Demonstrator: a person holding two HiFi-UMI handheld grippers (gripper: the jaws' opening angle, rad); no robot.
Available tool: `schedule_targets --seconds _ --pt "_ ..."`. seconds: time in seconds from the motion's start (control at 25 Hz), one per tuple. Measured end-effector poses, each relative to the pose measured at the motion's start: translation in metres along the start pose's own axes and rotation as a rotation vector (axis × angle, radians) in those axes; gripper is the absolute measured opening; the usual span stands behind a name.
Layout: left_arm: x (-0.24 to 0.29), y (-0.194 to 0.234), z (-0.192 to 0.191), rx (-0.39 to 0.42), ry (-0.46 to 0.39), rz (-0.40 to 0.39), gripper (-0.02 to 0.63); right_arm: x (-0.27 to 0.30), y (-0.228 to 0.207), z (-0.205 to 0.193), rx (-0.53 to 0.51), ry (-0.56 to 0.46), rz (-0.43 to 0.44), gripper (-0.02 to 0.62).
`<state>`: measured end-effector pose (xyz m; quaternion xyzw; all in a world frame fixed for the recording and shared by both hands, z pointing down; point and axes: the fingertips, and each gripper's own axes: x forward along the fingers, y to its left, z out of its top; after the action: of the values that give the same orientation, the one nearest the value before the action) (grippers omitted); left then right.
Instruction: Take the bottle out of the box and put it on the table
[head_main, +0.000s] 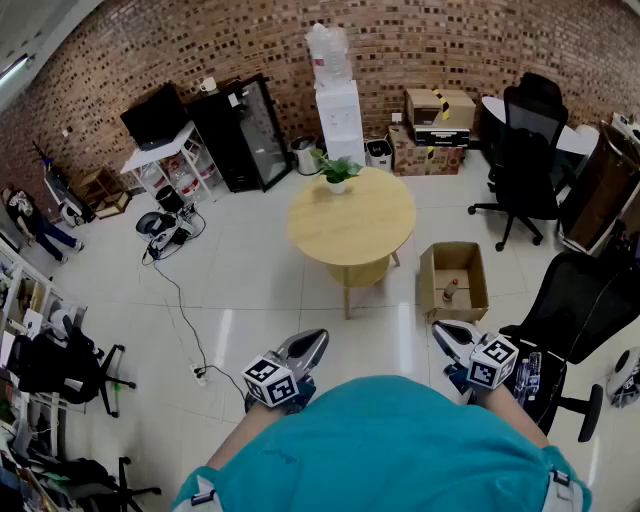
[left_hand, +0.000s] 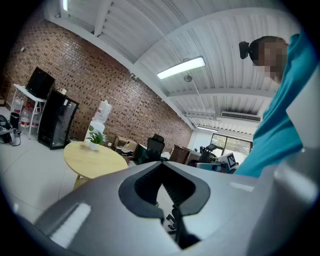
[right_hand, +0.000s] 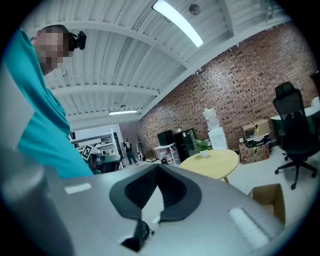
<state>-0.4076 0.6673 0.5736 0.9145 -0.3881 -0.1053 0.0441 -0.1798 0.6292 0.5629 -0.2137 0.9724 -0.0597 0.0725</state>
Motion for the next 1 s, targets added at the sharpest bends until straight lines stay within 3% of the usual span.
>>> schedule_targets --seconds 0.36,0.64,0.84,1.0 --pt "0.063 -0.046 -0.031 -0.007 0.029 0.006 0.000 -0.067 -0.039 0.002 -0.044 0.000 0.021 0.002" --pt "0.127 -0.078 -0.056 0.004 0.087 0.014 0.000 -0.110 -0.090 -0.004 -0.007 -0.005 0.041 0.002" --pt "0.154 -0.058 -0.073 -0.009 0.104 0.031 0.000 -0.104 -0.132 -0.019 0.024 -0.002 0.046 0.002" --pt "0.141 -0.026 -0.057 -0.037 0.086 0.023 0.000 -0.065 -0.122 -0.012 0.002 0.017 0.050 0.002"
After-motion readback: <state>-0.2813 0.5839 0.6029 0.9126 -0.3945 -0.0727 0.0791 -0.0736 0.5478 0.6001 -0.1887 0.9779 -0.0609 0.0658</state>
